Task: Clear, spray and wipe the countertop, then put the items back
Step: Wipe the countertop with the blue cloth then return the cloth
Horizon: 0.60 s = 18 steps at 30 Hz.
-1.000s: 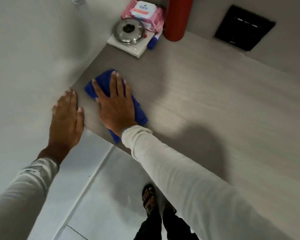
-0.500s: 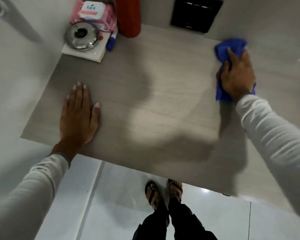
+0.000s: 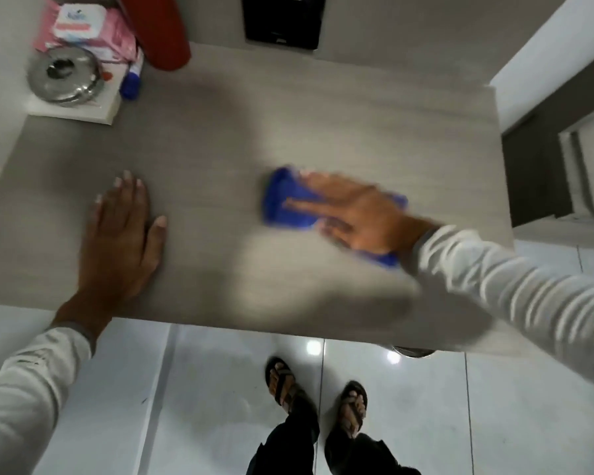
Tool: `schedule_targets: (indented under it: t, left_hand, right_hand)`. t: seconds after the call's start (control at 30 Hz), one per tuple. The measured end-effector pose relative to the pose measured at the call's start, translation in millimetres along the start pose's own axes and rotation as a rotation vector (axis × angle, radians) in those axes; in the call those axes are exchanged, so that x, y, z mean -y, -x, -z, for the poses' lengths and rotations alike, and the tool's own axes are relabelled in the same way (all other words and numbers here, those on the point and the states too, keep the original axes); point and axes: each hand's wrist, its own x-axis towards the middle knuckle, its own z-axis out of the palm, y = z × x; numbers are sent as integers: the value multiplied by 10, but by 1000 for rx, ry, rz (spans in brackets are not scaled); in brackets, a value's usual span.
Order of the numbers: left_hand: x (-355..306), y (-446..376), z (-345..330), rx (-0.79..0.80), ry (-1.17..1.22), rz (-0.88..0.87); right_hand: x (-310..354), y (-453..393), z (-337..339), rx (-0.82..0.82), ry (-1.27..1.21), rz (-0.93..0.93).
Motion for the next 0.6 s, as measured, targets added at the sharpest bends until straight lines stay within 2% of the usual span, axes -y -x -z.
schedule_targets:
  t: [0.07, 0.13, 0.2, 0.23, 0.27, 0.33, 0.4, 0.43, 0.5, 0.53, 0.6]
  left_hand:
    - [-221, 12, -33, -19, 14, -63]
    - [-478, -15, -83, -43, 11, -93]
    - [-761, -78, -152, -48, -1, -101]
    - [-891, -123, -186, -42, -2, -99]
    - [-1002, -171, -215, -34, -5, -95]
    - [-1111, -248, -249, -23, -29, -96]
    - [-1117, -289, -266, -25, -49, -110]
    - [-1096, -294, -265, -24, -55, -116]
    - [-1066, -293, -262, -23, -57, -104]
    - [-1070, -289, -256, -27, -56, -93]
    - [-1106, -272, -242, -40, -54, -77]
  right_hand:
    - [-712, 75, 222, -62, 71, -284]
    - [-1076, -11, 317, -151, 83, -673]
    - [-1025, -190, 218, -238, 85, -1036]
    - [-854, -274, 131, -258, 112, -1128]
    - [-603, -314, 16, -269, 135, -1141]
    - [35, -258, -158, -280, 136, -909]
    - [545, 49, -220, -216, 68, -486]
    - [681, 248, -182, -141, 30, -267]
    - [543, 606, -14, 10, -22, 110]
    - [327, 738, 78, 61, -23, 202]
    - [-203, 888, 215, 67, 29, 154]
